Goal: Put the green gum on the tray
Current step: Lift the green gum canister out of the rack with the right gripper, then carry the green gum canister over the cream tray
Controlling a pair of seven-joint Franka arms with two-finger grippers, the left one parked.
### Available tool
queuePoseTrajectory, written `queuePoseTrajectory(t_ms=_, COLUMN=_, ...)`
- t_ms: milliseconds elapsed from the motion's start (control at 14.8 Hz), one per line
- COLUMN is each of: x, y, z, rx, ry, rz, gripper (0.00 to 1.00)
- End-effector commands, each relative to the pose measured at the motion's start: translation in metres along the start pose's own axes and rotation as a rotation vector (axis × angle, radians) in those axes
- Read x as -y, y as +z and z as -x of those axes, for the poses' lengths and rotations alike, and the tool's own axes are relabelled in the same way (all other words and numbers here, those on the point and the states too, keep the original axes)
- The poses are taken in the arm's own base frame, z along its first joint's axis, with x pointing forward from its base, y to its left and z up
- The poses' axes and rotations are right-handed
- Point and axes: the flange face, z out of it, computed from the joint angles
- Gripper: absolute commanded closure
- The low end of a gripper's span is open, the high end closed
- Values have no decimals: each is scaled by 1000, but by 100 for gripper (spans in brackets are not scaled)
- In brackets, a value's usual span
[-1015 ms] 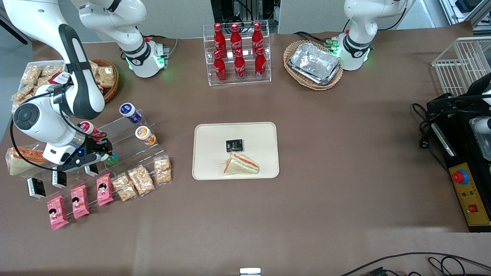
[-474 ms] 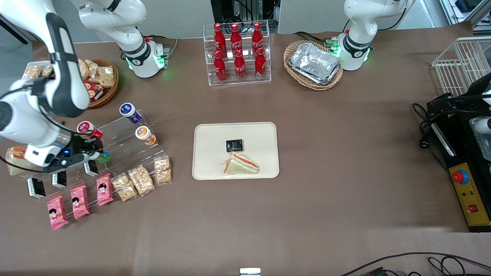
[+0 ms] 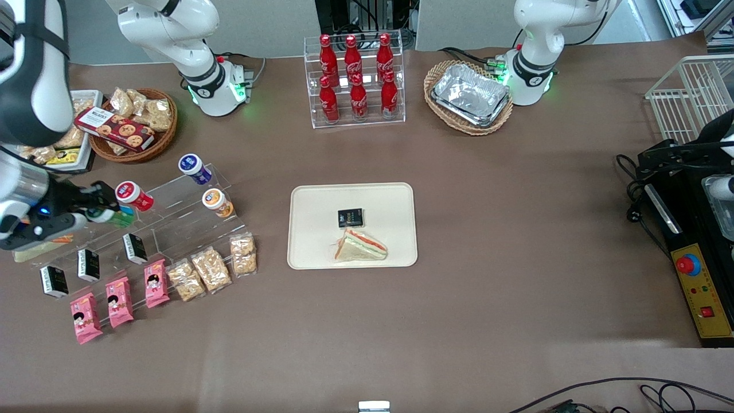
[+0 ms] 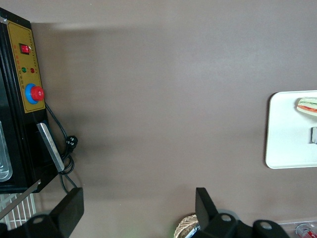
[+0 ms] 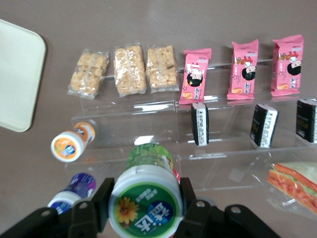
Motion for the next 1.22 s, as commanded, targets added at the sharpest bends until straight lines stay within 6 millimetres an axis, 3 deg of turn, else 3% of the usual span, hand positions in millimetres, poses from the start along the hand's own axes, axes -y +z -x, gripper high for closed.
queuePoseTrajectory(t_ms=0, x=11, y=-41, z=0, rx=30, ry=10, rz=-8, gripper=65)
queuePoseTrajectory(t_ms=406, x=115, y=-47, z=-28, rx=42, ry=164, rz=-64, gripper=65)
queuePoseTrajectory(t_ms=609, x=170, y=-30, z=-47, rx=62, ry=261, rz=-96, gripper=65)
queuePoseTrajectory(t_ms=880, x=260, y=15, z=-80, rx=36, ry=332, rz=-74, gripper=65)
queuePoseTrajectory(t_ms=1150, x=311, y=84, z=-85, rx=-5, ry=380, rz=-73, gripper=65)
